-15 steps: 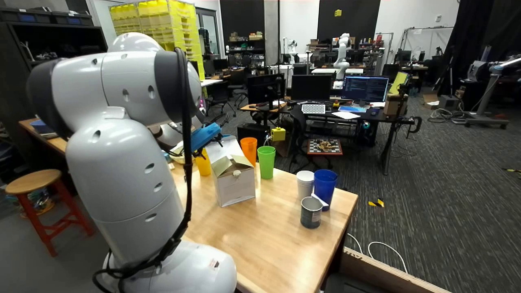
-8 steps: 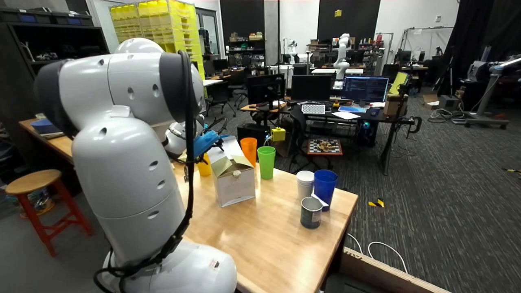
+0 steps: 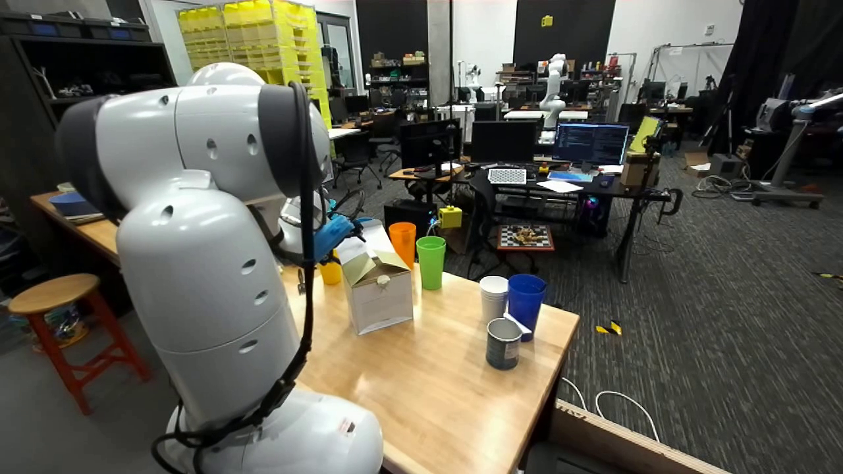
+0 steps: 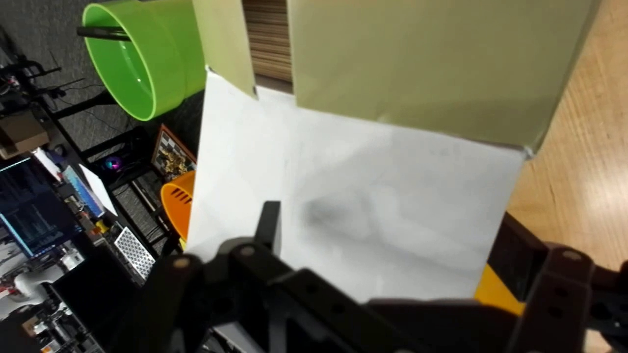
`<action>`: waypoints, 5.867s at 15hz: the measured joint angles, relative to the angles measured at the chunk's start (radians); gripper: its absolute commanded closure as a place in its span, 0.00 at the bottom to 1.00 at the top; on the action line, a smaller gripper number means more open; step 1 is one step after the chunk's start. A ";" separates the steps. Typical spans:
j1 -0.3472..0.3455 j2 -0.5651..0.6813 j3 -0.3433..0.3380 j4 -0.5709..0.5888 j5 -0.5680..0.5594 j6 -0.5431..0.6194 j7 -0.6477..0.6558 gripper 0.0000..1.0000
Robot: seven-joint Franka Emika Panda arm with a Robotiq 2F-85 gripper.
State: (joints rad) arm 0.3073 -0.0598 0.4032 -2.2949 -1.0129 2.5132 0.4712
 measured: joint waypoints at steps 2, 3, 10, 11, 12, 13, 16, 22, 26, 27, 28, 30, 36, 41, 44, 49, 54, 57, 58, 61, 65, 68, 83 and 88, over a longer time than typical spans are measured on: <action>0.003 -0.002 0.000 -0.006 -0.081 0.000 0.078 0.00; 0.006 -0.005 0.000 -0.011 -0.120 0.000 0.114 0.00; 0.037 -0.053 0.004 -0.073 -0.351 -0.013 0.340 0.00; 0.041 -0.063 0.004 -0.081 -0.370 -0.018 0.360 0.00; 0.046 -0.074 0.005 -0.088 -0.387 -0.025 0.379 0.00; 0.050 -0.084 0.006 -0.094 -0.399 -0.033 0.395 0.00; 0.060 -0.114 0.008 -0.107 -0.419 -0.056 0.426 0.00; 0.075 -0.153 0.009 -0.127 -0.439 -0.072 0.463 0.00; 0.078 -0.179 0.010 -0.140 -0.458 -0.072 0.498 0.00; 0.078 -0.188 0.009 -0.144 -0.462 -0.071 0.509 0.00; 0.078 -0.199 0.008 -0.150 -0.464 -0.069 0.522 0.00; 0.078 -0.225 0.003 -0.164 -0.466 -0.061 0.547 0.00; 0.078 -0.312 -0.045 -0.226 -0.482 0.020 0.631 0.00; 0.077 -0.373 -0.103 -0.284 -0.528 0.098 0.705 0.00; 0.074 -0.402 -0.135 -0.312 -0.550 0.139 0.737 0.00; 0.074 -0.432 -0.175 -0.343 -0.574 0.187 0.774 0.00; 0.072 -0.447 -0.221 -0.367 -0.574 0.213 0.783 0.00; 0.072 -0.452 -0.241 -0.379 -0.574 0.221 0.785 0.00; 0.072 -0.454 -0.246 -0.383 -0.574 0.224 0.785 0.00; 0.072 -0.457 -0.259 -0.395 -0.572 0.233 0.785 0.00; 0.072 -0.458 -0.273 -0.407 -0.572 0.245 0.785 0.00; 0.072 -0.458 -0.288 -0.416 -0.572 0.256 0.785 0.00; 0.070 -0.425 -0.430 -0.427 -0.509 0.360 0.715 0.00; 0.072 -0.387 -0.471 -0.427 -0.418 0.407 0.622 0.00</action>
State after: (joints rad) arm 0.3793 -0.4465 -0.0680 -2.7219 -1.4307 2.9199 1.0933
